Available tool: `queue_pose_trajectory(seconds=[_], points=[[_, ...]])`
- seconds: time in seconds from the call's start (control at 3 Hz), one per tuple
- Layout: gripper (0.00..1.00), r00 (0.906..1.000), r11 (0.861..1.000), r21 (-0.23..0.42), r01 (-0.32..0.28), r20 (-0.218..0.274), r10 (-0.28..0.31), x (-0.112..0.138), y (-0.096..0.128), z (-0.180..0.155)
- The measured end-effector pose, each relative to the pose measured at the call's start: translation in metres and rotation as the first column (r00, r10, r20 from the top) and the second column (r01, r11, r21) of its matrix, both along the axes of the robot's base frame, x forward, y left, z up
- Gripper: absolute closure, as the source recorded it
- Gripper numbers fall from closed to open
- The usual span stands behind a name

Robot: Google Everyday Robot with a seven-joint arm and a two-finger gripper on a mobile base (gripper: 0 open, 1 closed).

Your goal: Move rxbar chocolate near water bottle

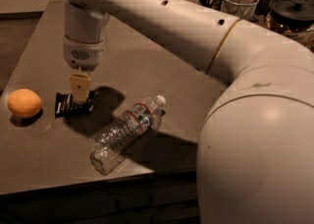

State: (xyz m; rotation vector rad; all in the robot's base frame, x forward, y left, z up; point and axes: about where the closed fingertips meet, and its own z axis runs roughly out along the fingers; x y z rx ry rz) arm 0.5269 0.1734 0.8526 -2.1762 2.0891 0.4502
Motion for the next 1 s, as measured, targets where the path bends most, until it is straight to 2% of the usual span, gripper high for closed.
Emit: queue_pose_trajectory(seconds=[0.67, 1.0], points=[[0.35, 0.9967, 0.996, 0.040, -0.081, -0.001, 0.081, -0.0105, 0.0066, 0.0000], [0.13, 0.9968, 0.996, 0.043, -0.080, 0.001, 0.080, -0.0096, 0.0088, -0.0011]])
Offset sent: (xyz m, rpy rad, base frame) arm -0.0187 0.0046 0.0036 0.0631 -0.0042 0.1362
